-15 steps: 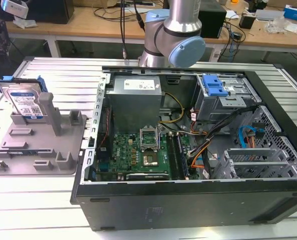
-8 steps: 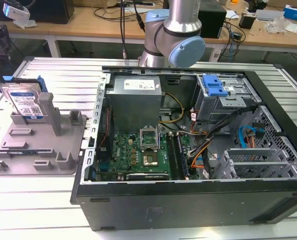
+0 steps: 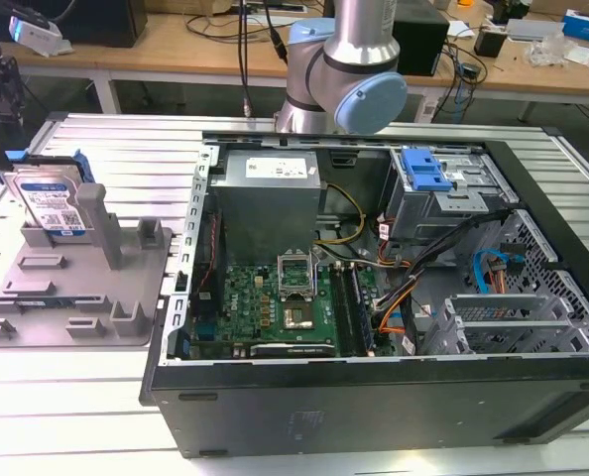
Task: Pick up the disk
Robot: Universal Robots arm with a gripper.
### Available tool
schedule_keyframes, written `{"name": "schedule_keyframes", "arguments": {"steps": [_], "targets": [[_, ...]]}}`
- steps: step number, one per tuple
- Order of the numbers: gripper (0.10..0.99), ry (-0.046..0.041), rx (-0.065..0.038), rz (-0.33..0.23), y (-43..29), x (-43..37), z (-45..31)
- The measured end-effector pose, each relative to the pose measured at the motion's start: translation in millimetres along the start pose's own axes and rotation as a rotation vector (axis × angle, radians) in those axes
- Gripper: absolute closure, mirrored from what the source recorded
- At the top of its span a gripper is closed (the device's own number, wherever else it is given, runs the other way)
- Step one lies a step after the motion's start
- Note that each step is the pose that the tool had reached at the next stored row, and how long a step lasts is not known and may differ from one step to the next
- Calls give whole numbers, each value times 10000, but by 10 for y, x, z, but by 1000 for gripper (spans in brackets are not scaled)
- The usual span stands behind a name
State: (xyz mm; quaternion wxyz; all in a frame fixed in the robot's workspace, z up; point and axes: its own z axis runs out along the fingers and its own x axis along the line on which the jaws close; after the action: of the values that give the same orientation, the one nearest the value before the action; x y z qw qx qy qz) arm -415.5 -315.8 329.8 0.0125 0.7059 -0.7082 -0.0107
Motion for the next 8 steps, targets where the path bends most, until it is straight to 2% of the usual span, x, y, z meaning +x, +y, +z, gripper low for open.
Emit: {"name": "schedule_keyframes", "arguments": {"steps": [8], "targets": [[529, 7, 0, -136, -3, -1, 101]]}}
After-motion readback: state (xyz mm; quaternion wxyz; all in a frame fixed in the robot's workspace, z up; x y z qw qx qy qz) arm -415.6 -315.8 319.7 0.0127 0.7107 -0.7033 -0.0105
